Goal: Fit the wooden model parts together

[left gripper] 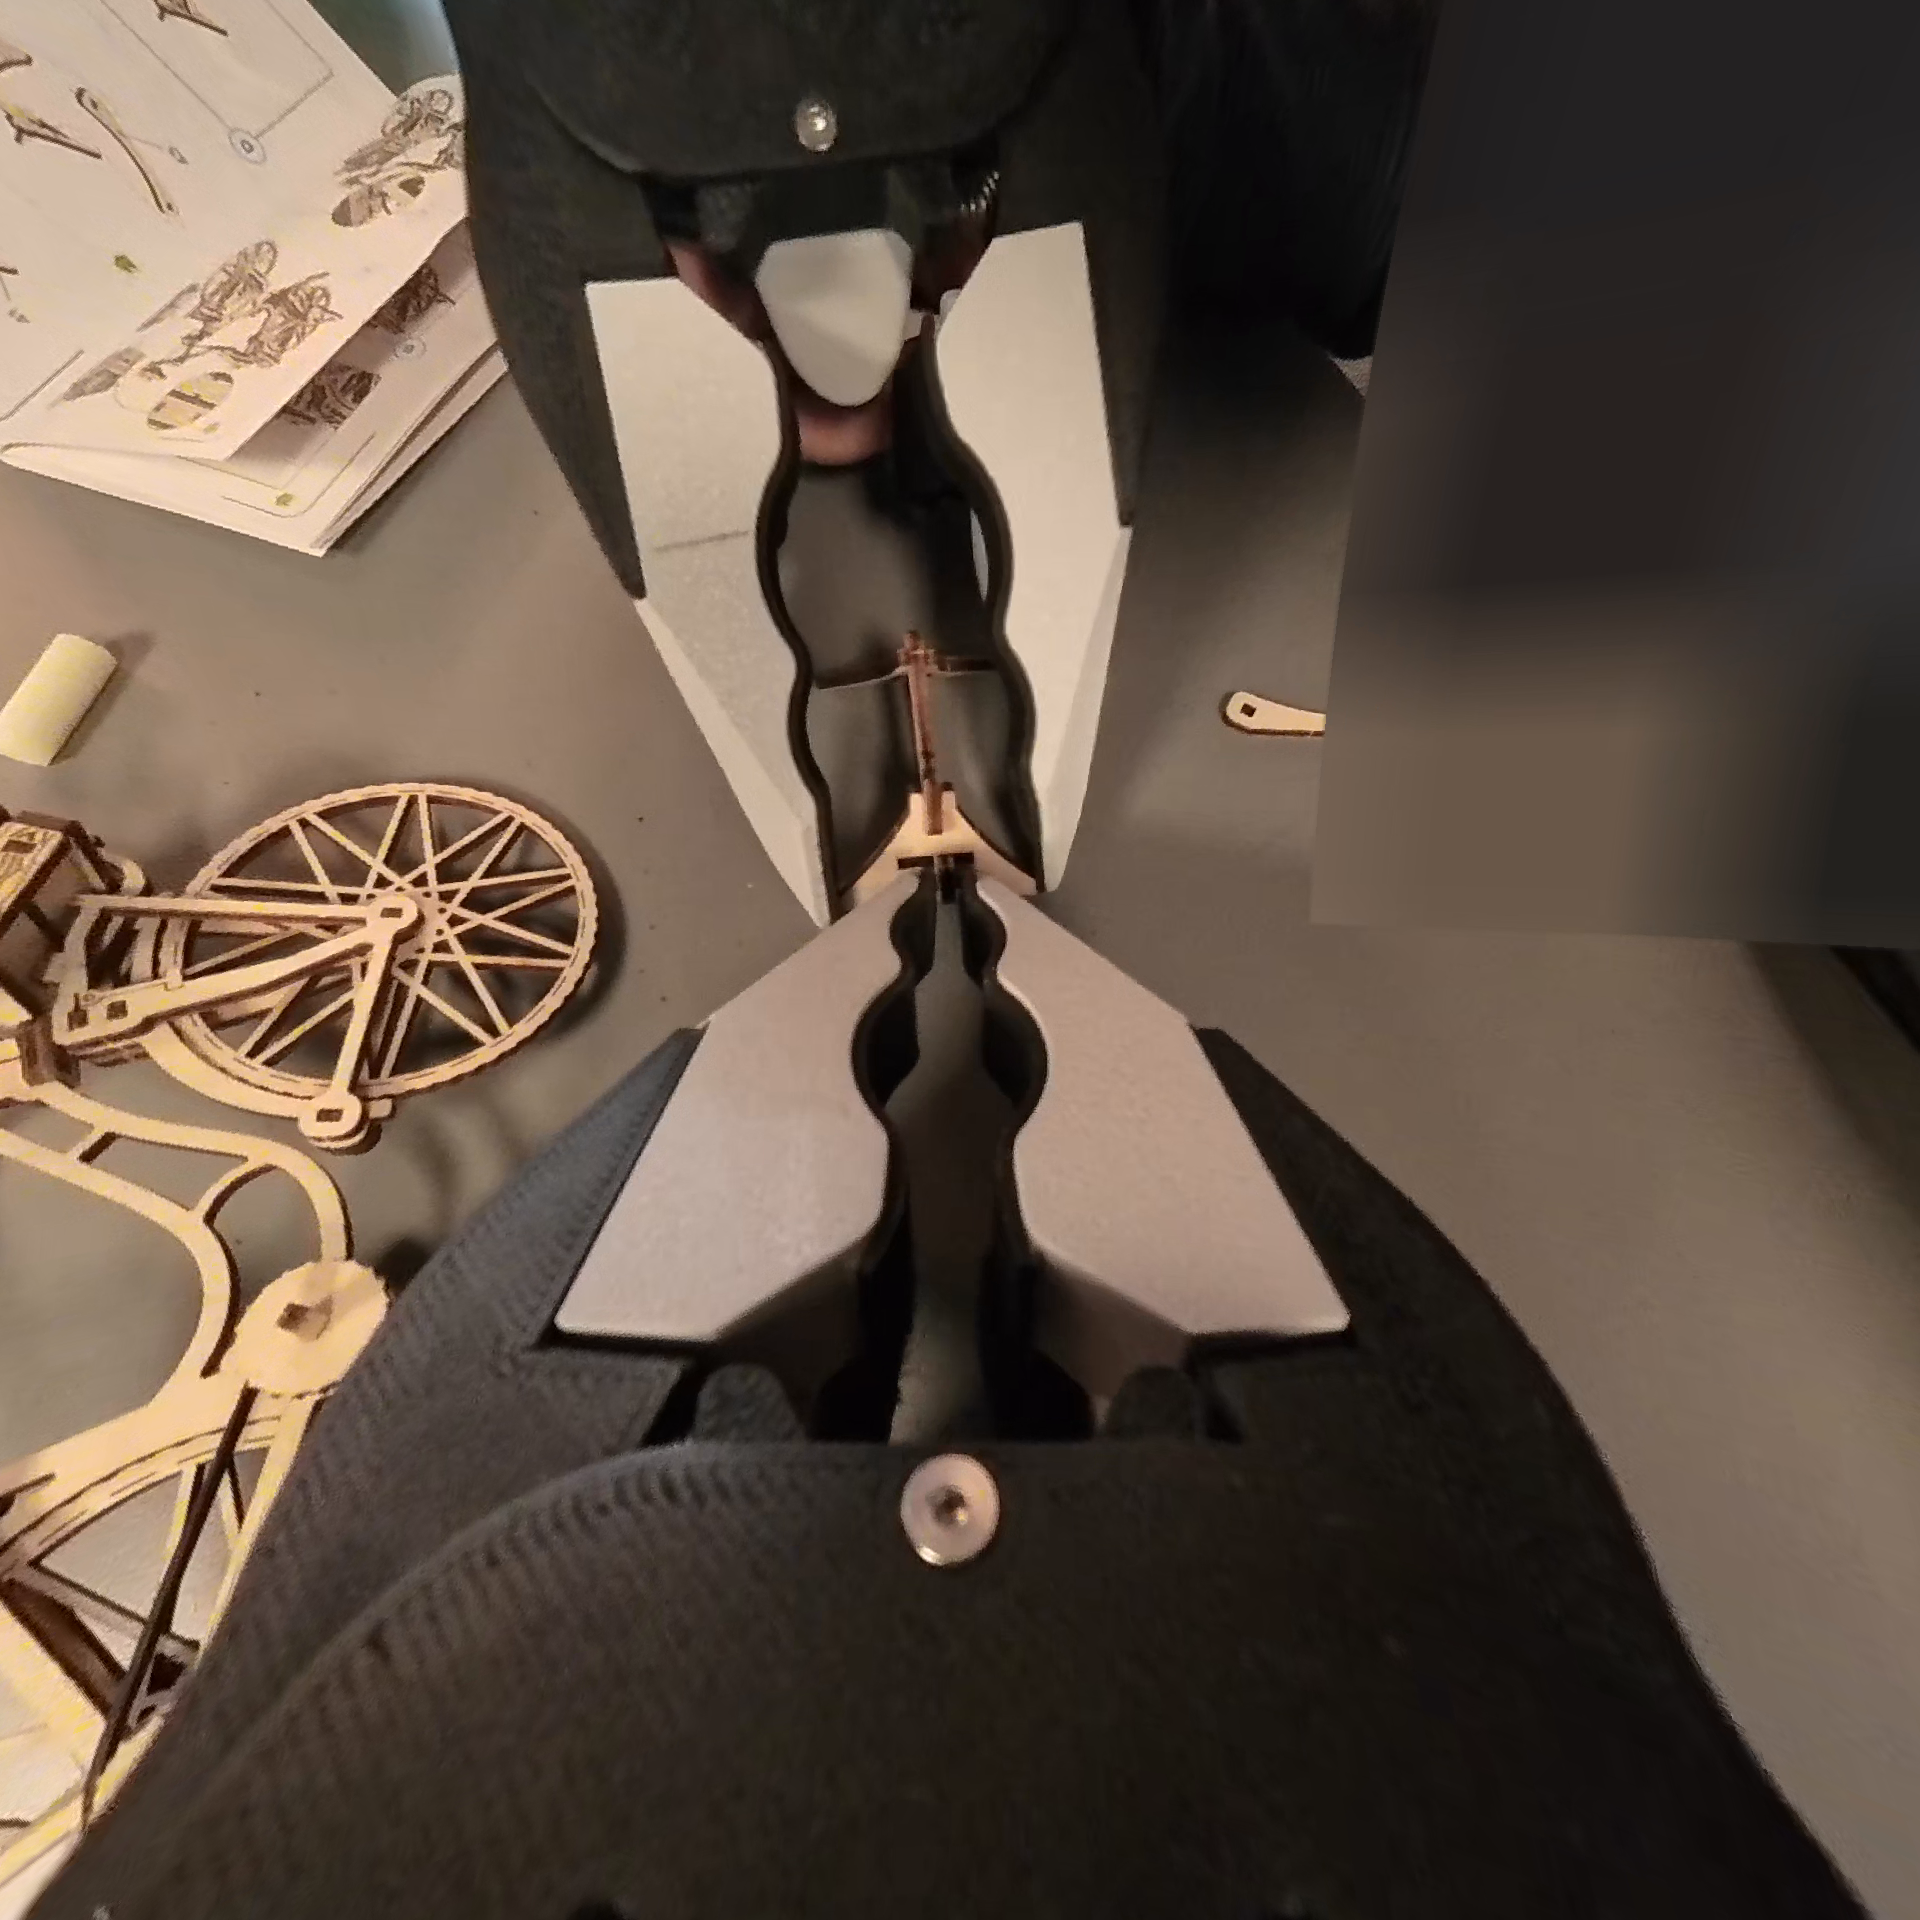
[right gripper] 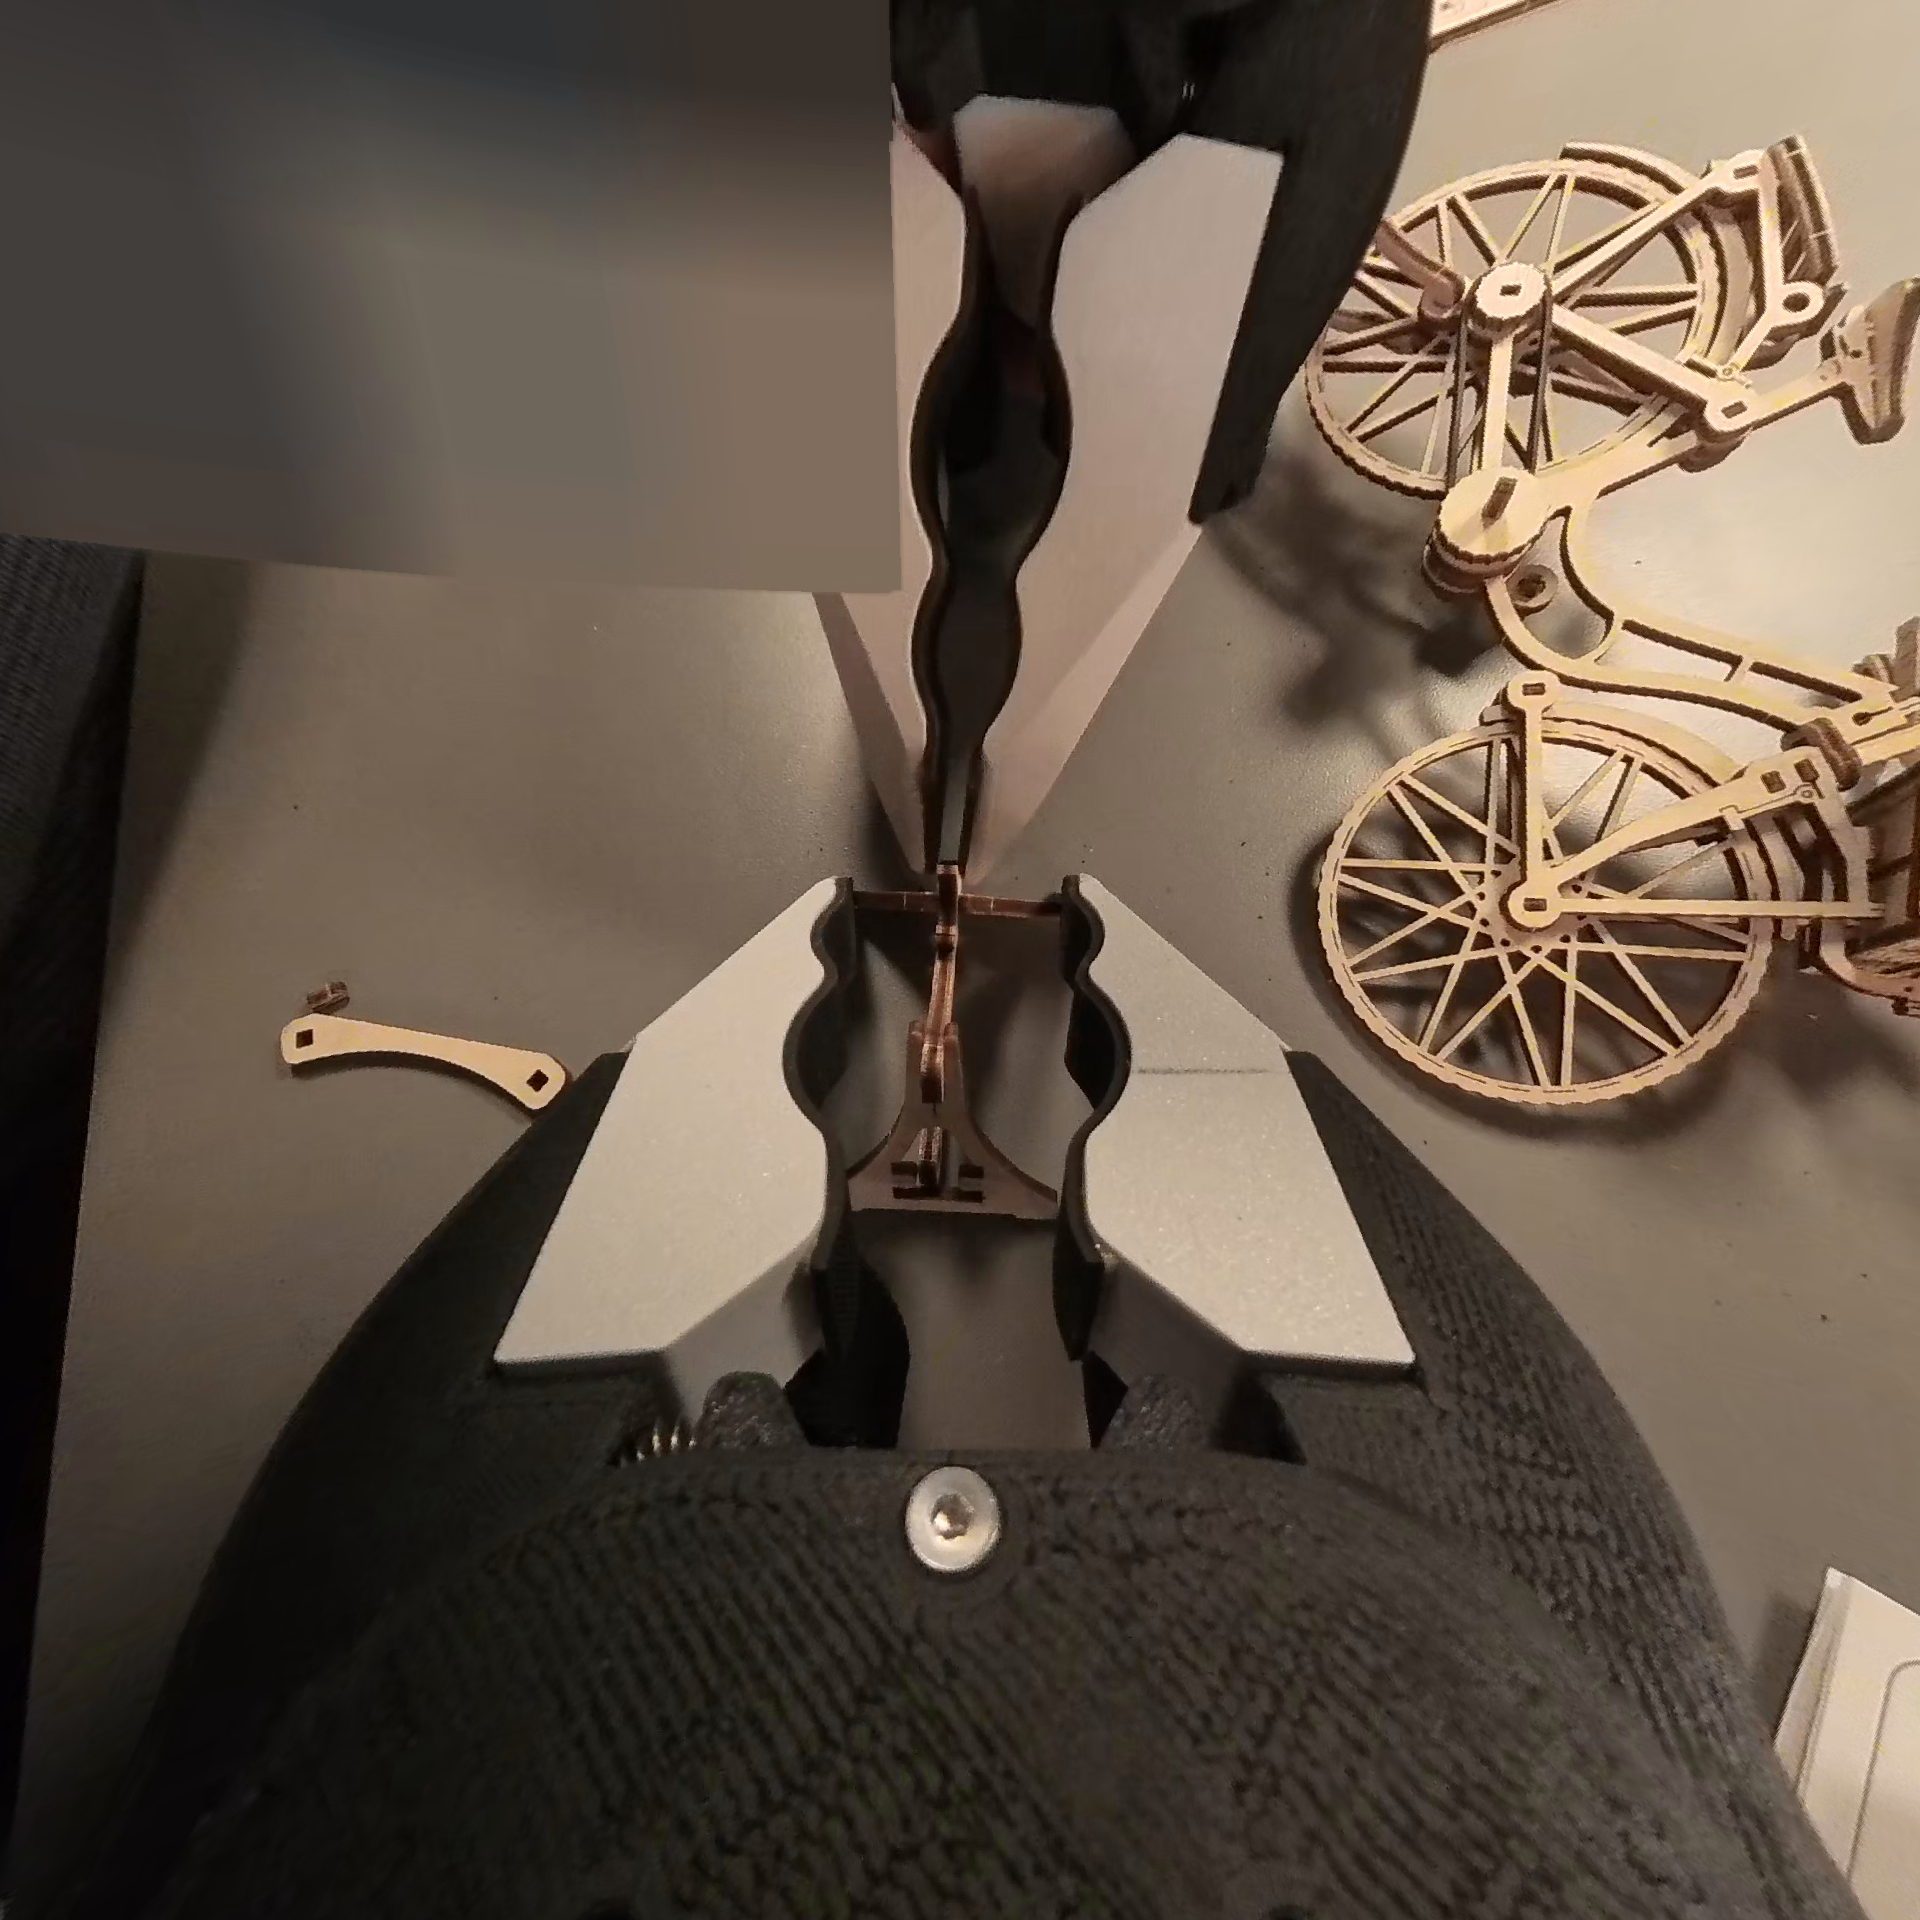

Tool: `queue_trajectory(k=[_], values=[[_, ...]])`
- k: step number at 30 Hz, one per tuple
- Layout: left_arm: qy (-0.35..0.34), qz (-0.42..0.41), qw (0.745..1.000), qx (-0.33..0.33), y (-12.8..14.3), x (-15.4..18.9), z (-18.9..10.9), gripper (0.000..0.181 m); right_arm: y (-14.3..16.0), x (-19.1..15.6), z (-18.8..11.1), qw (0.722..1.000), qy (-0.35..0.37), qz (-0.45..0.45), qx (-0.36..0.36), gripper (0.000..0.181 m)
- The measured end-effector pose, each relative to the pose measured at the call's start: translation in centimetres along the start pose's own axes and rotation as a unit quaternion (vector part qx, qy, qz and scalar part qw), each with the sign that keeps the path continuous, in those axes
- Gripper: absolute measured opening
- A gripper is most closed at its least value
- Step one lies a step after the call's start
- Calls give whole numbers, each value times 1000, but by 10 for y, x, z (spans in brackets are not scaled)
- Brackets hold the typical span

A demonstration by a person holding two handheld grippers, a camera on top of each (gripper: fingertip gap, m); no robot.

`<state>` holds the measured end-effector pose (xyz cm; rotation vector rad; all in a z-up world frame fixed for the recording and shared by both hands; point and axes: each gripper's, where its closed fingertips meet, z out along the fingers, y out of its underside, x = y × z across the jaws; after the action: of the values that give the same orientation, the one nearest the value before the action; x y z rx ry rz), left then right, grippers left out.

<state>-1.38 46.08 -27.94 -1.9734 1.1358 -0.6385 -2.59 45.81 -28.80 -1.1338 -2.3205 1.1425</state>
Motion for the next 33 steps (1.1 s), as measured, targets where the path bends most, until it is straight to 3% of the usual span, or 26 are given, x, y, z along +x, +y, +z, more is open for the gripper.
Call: queue_trajectory(k=[33], values=[[7, -4, 1000, -6, 1, 0, 2, 2, 0, 0, -1, 1000, -7, 7, 2, 38]])
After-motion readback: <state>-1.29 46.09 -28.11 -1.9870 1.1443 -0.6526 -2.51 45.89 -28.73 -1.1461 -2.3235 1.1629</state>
